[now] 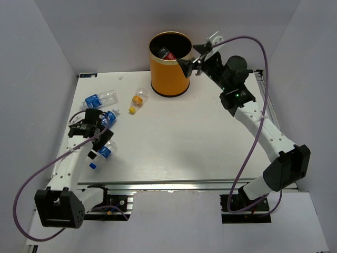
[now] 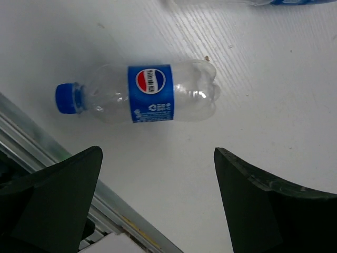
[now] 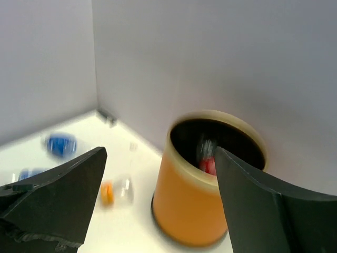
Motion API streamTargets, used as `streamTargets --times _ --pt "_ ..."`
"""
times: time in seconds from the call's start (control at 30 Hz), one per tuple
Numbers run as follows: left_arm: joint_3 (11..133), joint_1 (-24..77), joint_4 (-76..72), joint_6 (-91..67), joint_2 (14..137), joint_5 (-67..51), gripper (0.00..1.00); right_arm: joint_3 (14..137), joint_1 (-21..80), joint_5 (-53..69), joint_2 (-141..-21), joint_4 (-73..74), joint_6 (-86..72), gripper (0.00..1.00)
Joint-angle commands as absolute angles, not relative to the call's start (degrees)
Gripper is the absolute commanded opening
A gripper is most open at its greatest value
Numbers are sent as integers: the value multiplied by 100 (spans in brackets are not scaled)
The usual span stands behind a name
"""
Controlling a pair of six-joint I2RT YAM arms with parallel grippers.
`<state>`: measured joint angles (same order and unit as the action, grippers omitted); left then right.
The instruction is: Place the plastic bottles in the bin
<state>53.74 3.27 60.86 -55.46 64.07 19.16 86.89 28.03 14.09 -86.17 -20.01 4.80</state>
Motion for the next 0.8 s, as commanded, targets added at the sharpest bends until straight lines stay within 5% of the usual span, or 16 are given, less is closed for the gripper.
streamTargets --times 0.0,0.2,0.77 --pt "5195 255 6381 -5241 5925 2040 98 7903 2786 1442 -8254 -1863 703 89" --pt "5297 246 5889 -3342 5913 572 98 7067 2733 1529 -7726 -2188 835 89" --pt "5598 255 5168 -2355 7469 1043 98 6311 2549 1934 -7681 -2847 686 89"
